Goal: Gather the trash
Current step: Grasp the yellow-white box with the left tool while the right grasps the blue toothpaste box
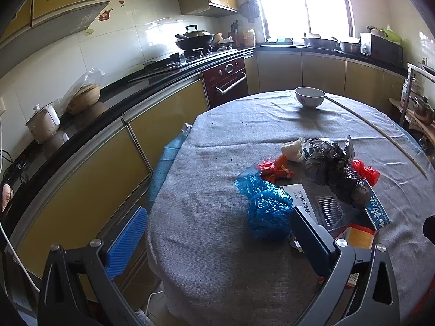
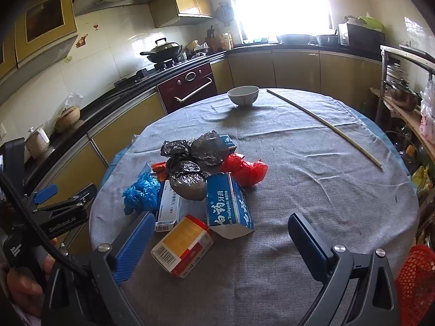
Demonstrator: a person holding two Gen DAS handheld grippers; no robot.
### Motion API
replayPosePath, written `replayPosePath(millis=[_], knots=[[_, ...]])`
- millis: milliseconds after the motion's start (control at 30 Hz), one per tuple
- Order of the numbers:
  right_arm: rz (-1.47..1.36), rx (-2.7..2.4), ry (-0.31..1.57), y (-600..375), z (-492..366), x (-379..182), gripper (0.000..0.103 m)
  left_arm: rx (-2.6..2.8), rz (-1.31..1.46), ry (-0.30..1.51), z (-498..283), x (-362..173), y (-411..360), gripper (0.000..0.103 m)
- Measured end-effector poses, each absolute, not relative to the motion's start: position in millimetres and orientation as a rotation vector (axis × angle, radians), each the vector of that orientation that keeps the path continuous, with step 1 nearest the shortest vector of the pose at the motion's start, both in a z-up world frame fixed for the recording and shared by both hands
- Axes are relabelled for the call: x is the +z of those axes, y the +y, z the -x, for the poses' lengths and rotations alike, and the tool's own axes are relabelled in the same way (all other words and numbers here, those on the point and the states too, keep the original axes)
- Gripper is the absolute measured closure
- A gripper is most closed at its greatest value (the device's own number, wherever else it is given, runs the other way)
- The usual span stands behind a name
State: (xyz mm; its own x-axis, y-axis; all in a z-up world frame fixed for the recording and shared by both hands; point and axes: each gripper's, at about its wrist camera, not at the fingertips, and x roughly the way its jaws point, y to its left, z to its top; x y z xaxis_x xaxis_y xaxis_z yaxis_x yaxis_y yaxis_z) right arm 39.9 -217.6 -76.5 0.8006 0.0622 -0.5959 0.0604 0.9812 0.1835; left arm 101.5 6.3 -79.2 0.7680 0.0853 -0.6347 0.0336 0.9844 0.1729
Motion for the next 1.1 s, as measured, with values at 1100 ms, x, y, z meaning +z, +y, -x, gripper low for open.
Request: replayPosePath(millis=[1100], knots=[[-0.291, 0.092, 0.837, -246, -105, -122, 0.021, -0.348, -0.133, 0.941, -96, -135, -36, 0.000]])
